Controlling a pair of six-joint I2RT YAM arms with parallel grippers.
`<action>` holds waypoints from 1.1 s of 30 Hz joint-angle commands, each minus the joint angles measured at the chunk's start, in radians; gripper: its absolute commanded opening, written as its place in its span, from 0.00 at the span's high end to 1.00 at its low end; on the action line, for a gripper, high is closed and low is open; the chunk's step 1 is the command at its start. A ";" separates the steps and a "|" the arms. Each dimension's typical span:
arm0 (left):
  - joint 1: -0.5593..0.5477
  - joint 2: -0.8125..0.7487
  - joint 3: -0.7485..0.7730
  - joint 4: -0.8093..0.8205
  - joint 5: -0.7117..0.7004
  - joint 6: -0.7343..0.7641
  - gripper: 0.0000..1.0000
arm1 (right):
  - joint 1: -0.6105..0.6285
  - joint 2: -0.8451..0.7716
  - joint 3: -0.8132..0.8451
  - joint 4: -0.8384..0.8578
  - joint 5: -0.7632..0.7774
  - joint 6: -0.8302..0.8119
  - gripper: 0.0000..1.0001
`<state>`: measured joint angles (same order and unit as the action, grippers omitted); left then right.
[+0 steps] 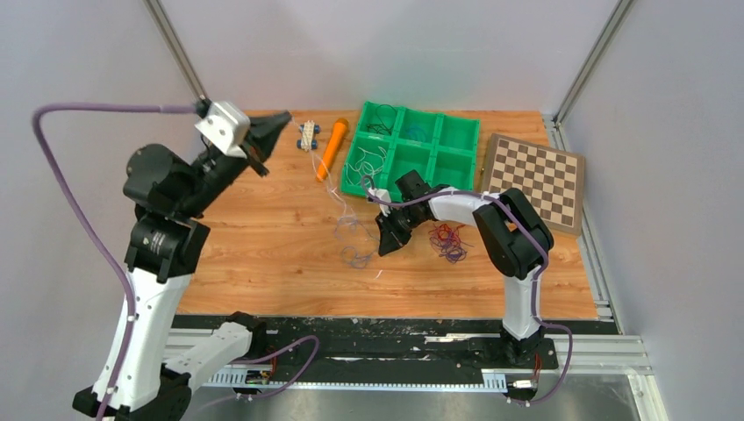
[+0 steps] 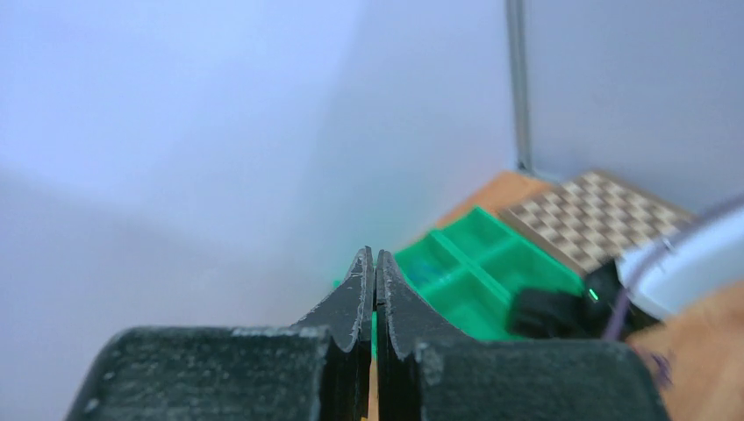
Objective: Untangle the cables
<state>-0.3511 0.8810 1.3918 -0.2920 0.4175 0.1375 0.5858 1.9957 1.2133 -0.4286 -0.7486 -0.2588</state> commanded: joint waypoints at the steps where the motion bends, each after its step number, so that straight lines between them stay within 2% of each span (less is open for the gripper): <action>1: 0.055 0.098 0.212 0.146 -0.132 -0.071 1.00 | -0.006 0.014 -0.045 -0.031 0.069 -0.051 0.89; 4: 0.082 0.170 0.329 0.182 -0.125 -0.099 1.00 | -0.006 0.006 -0.054 -0.032 0.066 -0.053 0.91; 7: 0.085 0.207 0.376 0.229 -0.114 -0.114 1.00 | -0.007 -0.006 -0.061 -0.030 0.067 -0.059 0.92; 11: 0.096 0.278 0.482 0.270 -0.191 -0.111 1.00 | -0.013 -0.010 -0.071 -0.036 0.066 -0.057 0.91; 14: 0.110 0.339 0.571 0.276 -0.192 -0.124 1.00 | -0.015 -0.011 -0.076 -0.040 0.059 -0.056 0.86; 17: 0.110 0.364 0.569 0.286 -0.152 -0.169 1.00 | -0.015 -0.024 -0.074 -0.043 0.046 -0.055 0.82; 21: 0.110 0.402 0.561 0.346 -0.132 -0.220 1.00 | -0.022 -0.077 -0.067 -0.047 0.018 -0.044 0.68; 27: 0.111 0.493 0.667 0.411 -0.088 -0.309 1.00 | -0.071 -0.189 -0.047 -0.078 -0.039 -0.046 0.44; 31: 0.111 0.505 0.657 0.434 -0.026 -0.359 1.00 | -0.127 -0.289 0.056 -0.076 -0.101 -0.046 0.23; 33: 0.110 0.502 0.649 0.446 -0.018 -0.366 1.00 | -0.129 -0.316 0.128 -0.053 -0.115 -0.051 0.20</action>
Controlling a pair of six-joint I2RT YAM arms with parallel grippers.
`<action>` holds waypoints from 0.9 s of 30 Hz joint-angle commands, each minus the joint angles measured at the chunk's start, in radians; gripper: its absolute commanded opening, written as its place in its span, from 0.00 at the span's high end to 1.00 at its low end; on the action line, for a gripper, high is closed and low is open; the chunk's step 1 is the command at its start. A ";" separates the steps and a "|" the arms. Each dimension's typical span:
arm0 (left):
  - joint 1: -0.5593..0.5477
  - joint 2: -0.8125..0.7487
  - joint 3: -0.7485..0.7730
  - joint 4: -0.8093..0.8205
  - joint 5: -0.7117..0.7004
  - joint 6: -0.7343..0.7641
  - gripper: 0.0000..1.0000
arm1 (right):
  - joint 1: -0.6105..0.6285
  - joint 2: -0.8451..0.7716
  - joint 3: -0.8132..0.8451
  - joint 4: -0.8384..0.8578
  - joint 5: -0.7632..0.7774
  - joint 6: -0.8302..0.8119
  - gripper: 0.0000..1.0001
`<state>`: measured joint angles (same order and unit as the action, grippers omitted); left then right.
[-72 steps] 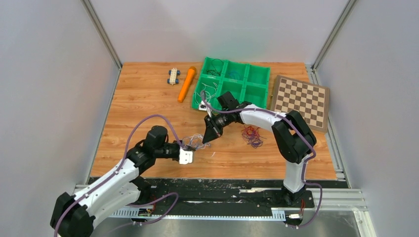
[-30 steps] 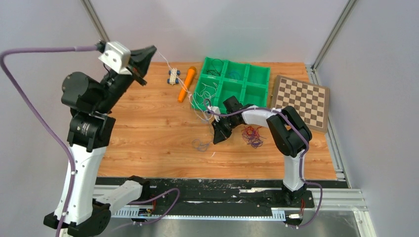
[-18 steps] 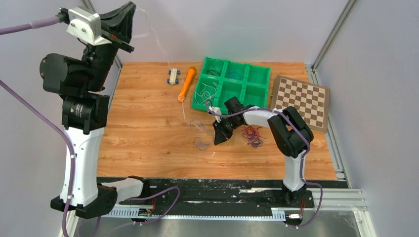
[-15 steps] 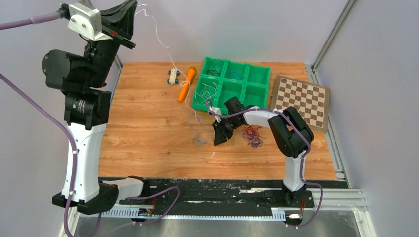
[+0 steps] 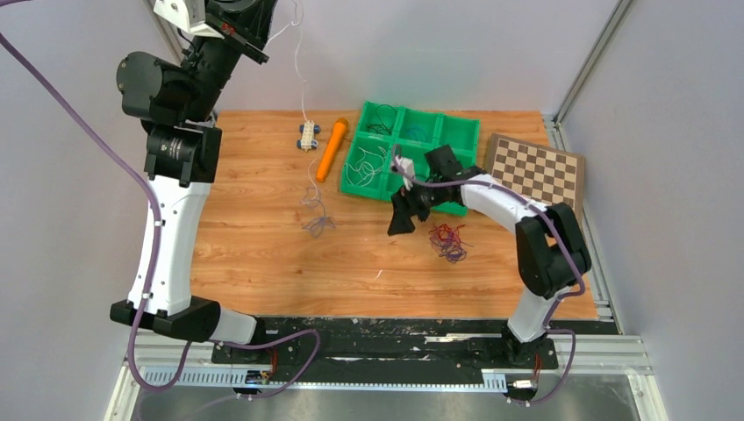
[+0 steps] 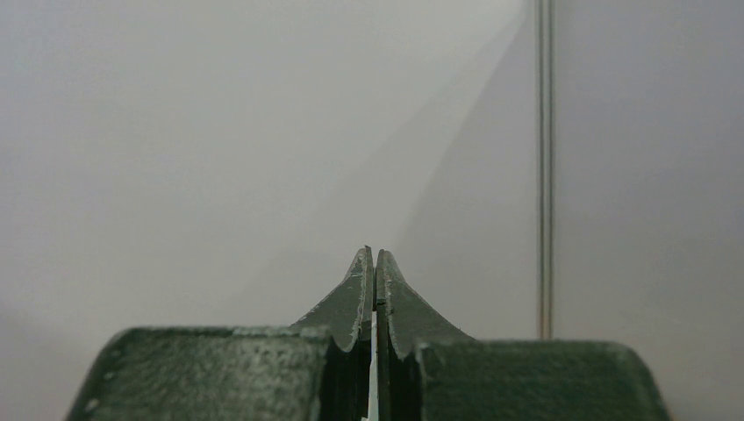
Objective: Untangle the cables
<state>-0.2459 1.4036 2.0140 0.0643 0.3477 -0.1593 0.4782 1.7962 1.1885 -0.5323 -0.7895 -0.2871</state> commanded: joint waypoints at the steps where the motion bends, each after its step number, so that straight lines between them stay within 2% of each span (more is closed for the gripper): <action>1: 0.006 -0.021 0.027 0.097 0.053 -0.074 1.00 | -0.021 -0.122 0.175 0.083 -0.078 -0.012 0.18; 4: 0.006 -0.018 0.033 0.116 0.064 -0.088 1.00 | -0.012 -0.116 0.186 0.284 -0.070 0.073 0.11; 8: 0.005 -0.015 0.038 0.144 0.078 -0.125 1.00 | 0.052 -0.036 0.201 0.554 -0.015 0.146 0.07; 12: 0.005 -0.013 0.040 0.151 0.082 -0.158 1.00 | 0.124 0.091 0.263 0.691 0.059 0.182 0.07; 13: 0.005 -0.013 0.042 0.152 0.080 -0.167 1.00 | 0.135 0.127 0.278 0.709 0.078 0.196 0.10; 15: 0.006 -0.008 0.051 0.150 0.066 -0.171 1.00 | 0.148 0.190 0.291 0.743 0.103 0.241 0.22; 17: 0.005 0.006 0.085 0.138 0.037 -0.176 1.00 | 0.156 0.239 0.273 0.768 0.103 0.257 0.42; 20: 0.005 0.029 0.176 0.117 -0.020 -0.165 1.00 | 0.163 0.272 0.196 0.801 0.047 0.311 0.63; 23: 0.005 0.061 0.280 0.105 -0.060 -0.139 1.00 | 0.175 0.274 0.107 0.818 -0.006 0.370 0.74; 27: 0.005 0.079 0.336 0.118 -0.107 -0.093 1.00 | 0.187 0.268 0.021 0.795 -0.032 0.406 0.84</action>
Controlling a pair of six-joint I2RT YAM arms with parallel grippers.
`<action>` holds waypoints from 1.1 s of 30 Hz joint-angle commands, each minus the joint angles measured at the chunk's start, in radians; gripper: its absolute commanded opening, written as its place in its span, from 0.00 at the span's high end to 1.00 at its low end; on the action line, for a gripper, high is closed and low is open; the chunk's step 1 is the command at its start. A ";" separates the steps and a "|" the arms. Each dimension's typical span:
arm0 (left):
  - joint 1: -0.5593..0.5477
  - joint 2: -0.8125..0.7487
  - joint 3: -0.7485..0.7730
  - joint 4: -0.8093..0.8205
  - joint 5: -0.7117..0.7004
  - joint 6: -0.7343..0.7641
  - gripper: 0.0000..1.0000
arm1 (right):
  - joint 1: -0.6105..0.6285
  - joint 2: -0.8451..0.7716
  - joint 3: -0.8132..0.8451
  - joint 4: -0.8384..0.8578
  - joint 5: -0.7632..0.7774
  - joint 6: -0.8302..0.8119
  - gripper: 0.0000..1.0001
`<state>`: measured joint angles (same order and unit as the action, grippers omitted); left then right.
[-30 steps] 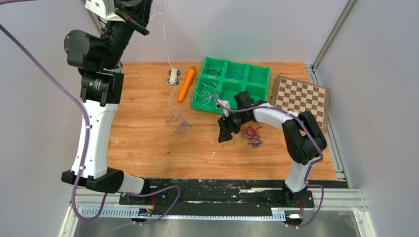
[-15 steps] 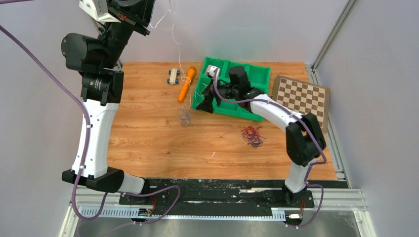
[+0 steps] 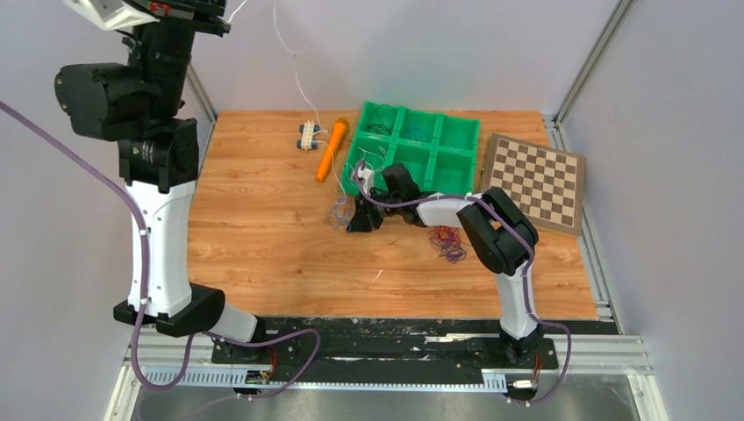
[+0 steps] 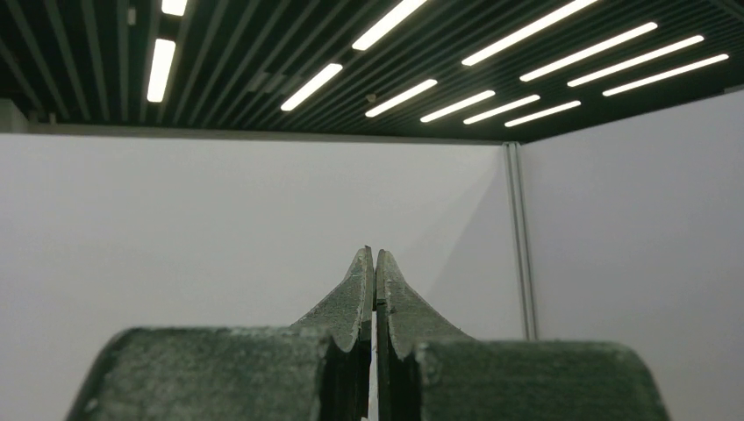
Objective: Untangle the cables
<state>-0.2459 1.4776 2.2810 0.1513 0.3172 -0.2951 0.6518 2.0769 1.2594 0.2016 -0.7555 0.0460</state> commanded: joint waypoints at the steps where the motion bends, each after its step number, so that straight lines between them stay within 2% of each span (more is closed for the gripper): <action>1: 0.006 0.004 0.070 0.040 -0.092 0.054 1.00 | 0.015 -0.016 -0.065 0.053 -0.071 0.079 0.89; 3: 0.006 0.003 0.071 0.052 -0.109 0.069 1.00 | 0.014 -0.030 -0.089 0.036 -0.074 0.080 1.00; 7: 0.006 0.003 0.065 0.079 -0.123 0.111 1.00 | 0.015 -0.061 -0.134 -0.016 -0.081 0.061 1.00; 16: 0.006 0.015 0.094 0.087 -0.186 0.236 1.00 | 0.015 -0.107 -0.159 -0.312 -0.090 -0.115 1.00; 17: 0.006 0.008 0.090 0.083 -0.182 0.225 1.00 | 0.012 -0.129 -0.152 -0.323 -0.105 -0.134 0.89; 19: 0.005 -0.021 0.021 0.091 -0.155 0.199 1.00 | 0.008 -0.191 -0.127 -0.325 -0.118 -0.151 0.49; 20: 0.006 -0.032 -0.003 0.113 -0.132 0.186 1.00 | 0.009 -0.239 -0.110 -0.308 -0.115 -0.156 0.34; 22: 0.006 -0.060 -0.054 0.131 -0.118 0.171 1.00 | 0.012 -0.302 -0.083 -0.226 -0.094 -0.143 0.09; 23: 0.006 -0.065 -0.061 0.130 -0.119 0.168 1.00 | 0.016 -0.320 -0.071 -0.178 -0.079 -0.134 0.03; 26: 0.006 -0.068 -0.065 0.124 -0.144 0.160 1.00 | 0.038 -0.313 0.000 -0.069 -0.031 -0.103 0.00; 30: 0.006 -0.071 -0.081 0.125 -0.155 0.159 1.00 | 0.082 -0.213 0.118 0.056 0.135 0.009 0.00; 33: 0.005 -0.070 -0.092 0.126 -0.158 0.160 1.00 | 0.101 -0.147 0.181 0.188 0.151 0.070 0.00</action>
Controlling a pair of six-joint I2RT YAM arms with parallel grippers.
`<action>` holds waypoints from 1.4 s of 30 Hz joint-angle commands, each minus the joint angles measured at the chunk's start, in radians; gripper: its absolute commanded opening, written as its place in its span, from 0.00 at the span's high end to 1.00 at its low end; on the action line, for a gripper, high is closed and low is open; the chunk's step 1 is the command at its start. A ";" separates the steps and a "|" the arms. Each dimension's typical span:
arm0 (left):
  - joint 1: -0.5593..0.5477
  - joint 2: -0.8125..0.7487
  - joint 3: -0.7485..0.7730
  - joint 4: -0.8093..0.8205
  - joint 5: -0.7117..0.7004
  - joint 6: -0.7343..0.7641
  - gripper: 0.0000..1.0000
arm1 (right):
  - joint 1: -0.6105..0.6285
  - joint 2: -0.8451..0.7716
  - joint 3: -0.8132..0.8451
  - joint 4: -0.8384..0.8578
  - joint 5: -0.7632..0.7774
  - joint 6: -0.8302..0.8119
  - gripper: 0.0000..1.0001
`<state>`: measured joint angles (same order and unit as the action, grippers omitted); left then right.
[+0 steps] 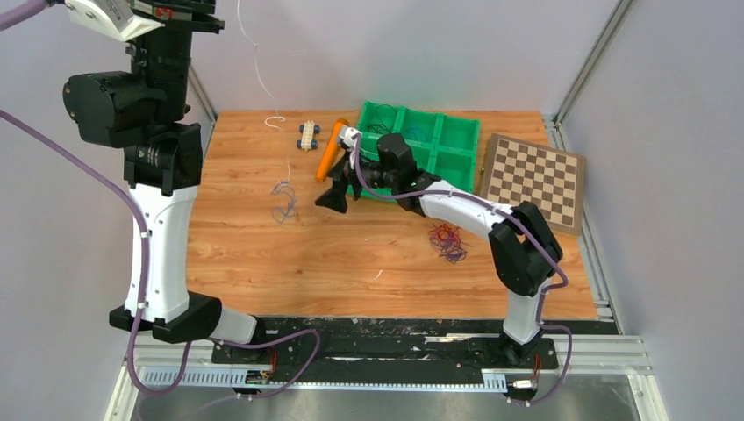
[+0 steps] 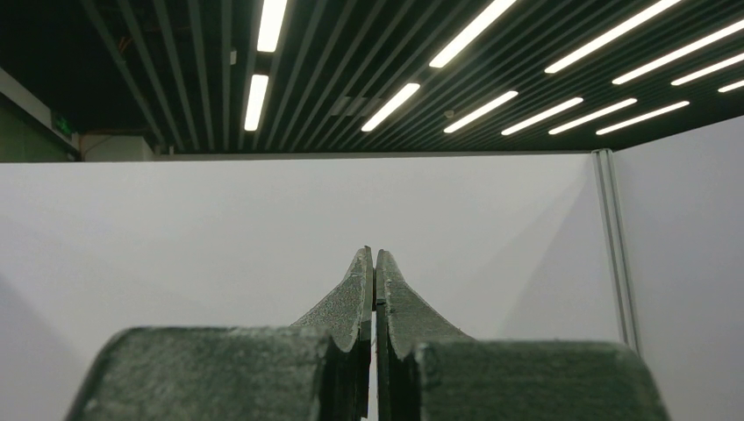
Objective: Untangle the cables
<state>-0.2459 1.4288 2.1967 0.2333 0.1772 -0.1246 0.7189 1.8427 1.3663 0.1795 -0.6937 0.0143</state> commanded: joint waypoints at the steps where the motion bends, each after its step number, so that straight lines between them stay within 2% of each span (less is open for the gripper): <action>1: 0.005 -0.021 -0.009 0.044 -0.019 -0.010 1.00 | 0.041 0.112 0.096 0.252 0.103 0.116 0.00; 7: 0.005 -0.002 -0.008 0.041 -0.023 -0.034 1.00 | 0.101 0.267 0.288 0.366 0.224 0.117 0.01; 8: 0.006 0.001 0.000 0.037 -0.024 -0.040 1.00 | 0.107 0.298 0.315 0.377 0.248 0.114 0.08; 12: 0.006 0.023 0.036 0.036 -0.037 -0.032 1.00 | 0.111 0.428 0.357 0.370 0.288 0.129 0.58; 14: 0.005 0.046 0.079 0.038 -0.052 -0.007 1.00 | 0.111 0.445 0.304 0.340 0.263 0.136 0.76; 15: 0.005 0.057 0.123 0.039 -0.060 0.002 1.00 | 0.110 0.439 0.259 0.331 0.246 0.146 0.78; 17: 0.005 0.097 0.205 0.037 -0.083 0.026 1.00 | 0.110 0.415 0.156 0.315 0.192 0.179 0.75; 20: 0.005 0.133 0.262 0.042 -0.096 0.051 1.00 | 0.113 0.369 0.031 0.290 0.121 0.222 0.58; 22: 0.005 0.124 0.249 0.049 -0.091 0.050 1.00 | 0.114 0.337 -0.030 0.277 0.098 0.229 0.49; 27: 0.006 0.079 0.144 0.080 -0.086 0.042 1.00 | 0.112 0.271 -0.093 0.227 0.065 0.199 0.40; 32: 0.005 0.041 0.094 0.083 -0.070 0.030 1.00 | 0.081 0.165 -0.075 0.132 -0.003 0.136 0.26; 37: 0.005 -0.019 -0.025 0.088 -0.052 0.016 1.00 | 0.011 0.069 0.073 -0.027 -0.111 0.090 0.11; 42: 0.005 -0.079 -0.211 0.057 -0.014 -0.105 1.00 | -0.045 0.023 0.187 -0.090 -0.031 0.087 0.04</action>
<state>-0.2459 1.3956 2.0853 0.2829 0.1310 -0.1303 0.7116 1.9461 1.4517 0.1440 -0.7380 0.1337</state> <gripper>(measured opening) 0.008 0.942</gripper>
